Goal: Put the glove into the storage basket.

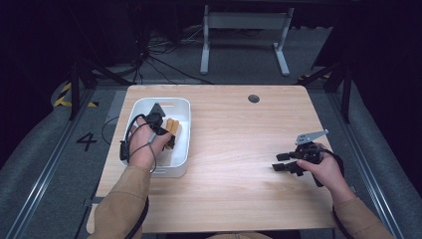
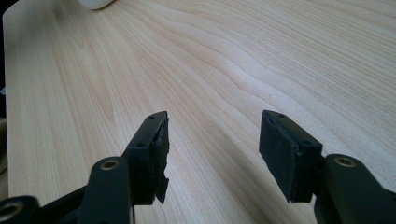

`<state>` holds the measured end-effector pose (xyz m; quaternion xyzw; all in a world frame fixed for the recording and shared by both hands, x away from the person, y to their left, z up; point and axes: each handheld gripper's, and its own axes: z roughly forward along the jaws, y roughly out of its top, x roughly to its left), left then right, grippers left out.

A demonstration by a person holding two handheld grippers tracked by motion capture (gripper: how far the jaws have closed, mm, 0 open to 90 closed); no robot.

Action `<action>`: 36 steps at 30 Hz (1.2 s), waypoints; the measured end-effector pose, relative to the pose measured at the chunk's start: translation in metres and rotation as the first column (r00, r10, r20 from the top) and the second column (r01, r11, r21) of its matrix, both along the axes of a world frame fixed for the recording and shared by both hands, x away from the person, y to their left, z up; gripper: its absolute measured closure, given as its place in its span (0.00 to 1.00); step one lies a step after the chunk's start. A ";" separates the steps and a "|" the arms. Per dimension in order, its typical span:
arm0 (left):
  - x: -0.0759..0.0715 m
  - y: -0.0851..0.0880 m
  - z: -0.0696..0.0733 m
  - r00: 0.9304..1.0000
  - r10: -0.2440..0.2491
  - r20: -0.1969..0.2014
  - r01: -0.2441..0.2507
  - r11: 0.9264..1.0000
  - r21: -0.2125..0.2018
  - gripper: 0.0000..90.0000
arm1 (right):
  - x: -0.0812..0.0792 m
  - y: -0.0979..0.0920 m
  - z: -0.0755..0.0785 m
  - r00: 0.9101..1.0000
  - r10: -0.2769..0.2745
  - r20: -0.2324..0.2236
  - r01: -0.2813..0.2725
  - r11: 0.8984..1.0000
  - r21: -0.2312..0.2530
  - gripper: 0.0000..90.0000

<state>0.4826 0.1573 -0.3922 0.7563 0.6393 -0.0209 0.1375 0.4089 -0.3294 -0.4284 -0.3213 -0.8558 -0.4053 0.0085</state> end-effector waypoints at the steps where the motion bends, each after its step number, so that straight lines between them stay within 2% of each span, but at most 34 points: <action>1: 0.000 0.000 0.001 1.000 -0.002 0.005 0.002 1.000 0.003 0.31 | 0.000 0.000 0.000 1.000 -0.001 0.001 0.001 1.000 0.001 0.48; 3: -0.002 0.000 0.005 1.000 -0.004 0.028 0.004 1.000 0.013 0.31 | 0.000 -0.001 0.001 1.000 -0.001 0.005 0.001 1.000 -0.001 0.48; 7: -0.007 -0.002 0.016 0.997 -0.026 0.074 0.026 1.000 0.004 0.33 | 0.000 -0.003 0.001 1.000 -0.008 0.003 0.008 1.000 0.001 0.48; 11: -0.016 -0.003 0.032 0.992 -0.049 0.112 0.053 0.998 -0.030 0.34 | 0.000 -0.004 0.001 1.000 -0.011 0.003 0.011 1.000 0.003 0.48; 18: -0.029 -0.008 0.054 0.981 -0.089 0.173 0.093 0.996 -0.017 0.33 | -0.001 -0.004 0.000 1.000 -0.014 -0.001 0.014 1.000 0.000 0.48; 22: -0.036 -0.013 0.062 0.971 -0.124 0.207 0.132 0.991 -0.027 0.33 | -0.002 -0.007 0.000 1.000 -0.019 0.002 0.019 1.000 -0.002 0.48; 25: -0.040 -0.019 0.068 0.966 -0.149 0.212 0.162 0.986 -0.045 0.35 | -0.004 -0.010 0.000 1.000 -0.031 0.004 0.031 1.000 -0.001 0.48; 30: -0.048 -0.036 0.082 0.943 -0.207 0.259 0.227 0.973 -0.045 0.34 | -0.007 -0.014 0.000 0.999 -0.040 0.002 0.040 0.999 -0.002 0.48; 31: -0.049 -0.039 0.084 0.941 -0.213 0.265 0.233 0.971 -0.047 0.34 | -0.008 -0.015 0.000 0.999 -0.045 0.002 0.045 0.999 -0.002 0.48; 33: -0.051 -0.047 0.087 0.932 -0.250 0.262 0.272 0.961 -0.048 0.33 | -0.008 -0.017 0.000 0.999 -0.048 0.004 0.048 0.999 -0.005 0.48; 36: -0.055 -0.058 0.090 0.913 -0.295 0.282 0.322 0.946 -0.050 0.33 | -0.010 -0.019 0.000 0.998 -0.055 -0.001 0.055 0.998 0.000 0.48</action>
